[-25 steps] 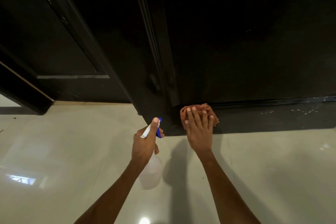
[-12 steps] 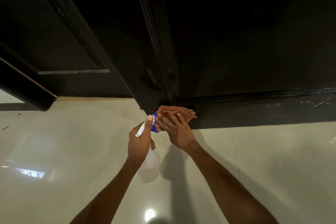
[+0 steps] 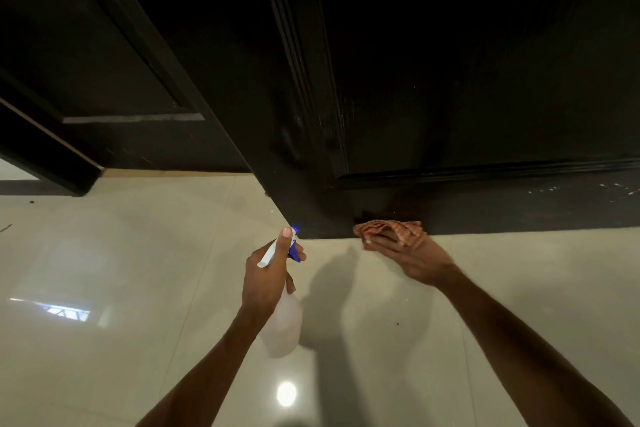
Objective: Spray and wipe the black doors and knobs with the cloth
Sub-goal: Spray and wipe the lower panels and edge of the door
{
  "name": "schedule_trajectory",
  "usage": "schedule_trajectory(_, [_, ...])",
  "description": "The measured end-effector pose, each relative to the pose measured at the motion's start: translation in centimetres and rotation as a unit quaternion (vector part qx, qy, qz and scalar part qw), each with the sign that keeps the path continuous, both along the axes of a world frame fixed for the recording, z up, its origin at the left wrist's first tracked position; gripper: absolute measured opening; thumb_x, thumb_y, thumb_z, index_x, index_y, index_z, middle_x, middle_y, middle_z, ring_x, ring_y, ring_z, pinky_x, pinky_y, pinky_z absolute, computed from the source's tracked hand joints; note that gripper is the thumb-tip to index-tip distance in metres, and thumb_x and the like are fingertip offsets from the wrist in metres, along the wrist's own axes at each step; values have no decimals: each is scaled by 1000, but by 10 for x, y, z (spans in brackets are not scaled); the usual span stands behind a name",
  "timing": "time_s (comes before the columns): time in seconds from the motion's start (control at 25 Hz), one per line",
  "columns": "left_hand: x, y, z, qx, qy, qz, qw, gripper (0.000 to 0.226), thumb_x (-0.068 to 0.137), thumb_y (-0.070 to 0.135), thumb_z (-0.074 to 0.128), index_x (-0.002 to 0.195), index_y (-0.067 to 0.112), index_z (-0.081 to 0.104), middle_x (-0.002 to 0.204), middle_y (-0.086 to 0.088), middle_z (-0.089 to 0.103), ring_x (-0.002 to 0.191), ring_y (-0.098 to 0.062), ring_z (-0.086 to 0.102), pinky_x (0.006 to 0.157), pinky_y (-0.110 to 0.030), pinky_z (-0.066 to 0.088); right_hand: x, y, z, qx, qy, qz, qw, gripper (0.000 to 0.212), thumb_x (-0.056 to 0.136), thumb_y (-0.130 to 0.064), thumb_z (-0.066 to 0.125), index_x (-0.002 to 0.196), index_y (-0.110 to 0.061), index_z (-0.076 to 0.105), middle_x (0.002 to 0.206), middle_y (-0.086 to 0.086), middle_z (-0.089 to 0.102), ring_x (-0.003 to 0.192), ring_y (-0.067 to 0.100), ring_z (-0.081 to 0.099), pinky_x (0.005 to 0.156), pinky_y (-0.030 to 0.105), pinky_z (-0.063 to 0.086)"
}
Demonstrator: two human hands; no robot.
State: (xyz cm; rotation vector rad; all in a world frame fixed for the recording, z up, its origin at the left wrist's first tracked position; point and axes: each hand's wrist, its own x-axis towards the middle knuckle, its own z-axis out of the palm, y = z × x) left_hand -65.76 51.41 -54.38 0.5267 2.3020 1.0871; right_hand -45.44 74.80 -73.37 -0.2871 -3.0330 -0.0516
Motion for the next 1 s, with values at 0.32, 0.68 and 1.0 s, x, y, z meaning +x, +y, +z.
schedule_trajectory(0.32, [13,20,3,9,-7,-3,1000,67,86,69,33,83,16,74,65,-4,63,52,-19,57,59,-25,50,-52,-21,20,76,129,6,989,82,89,-11,49,164,-23,17,171,2,18,156,26,15,124,48,15])
schedule_trajectory(0.68, [40,48,13,50,-38,-39,997,62,79,69,34,84,22,74,61,-5,61,52,-17,54,62,-29,51,-29,-20,37,-116,461,-422,772,76,111,-44,33,163,-15,-14,173,5,-14,158,33,-10,129,48,0])
schedule_trajectory(1.0, [30,30,19,34,-17,-54,998,68,82,73,30,82,21,74,66,-19,65,56,-23,58,68,-32,54,-103,-55,82,-580,550,-480,361,93,97,-63,23,161,-8,-17,171,14,-18,159,28,-9,130,41,-3])
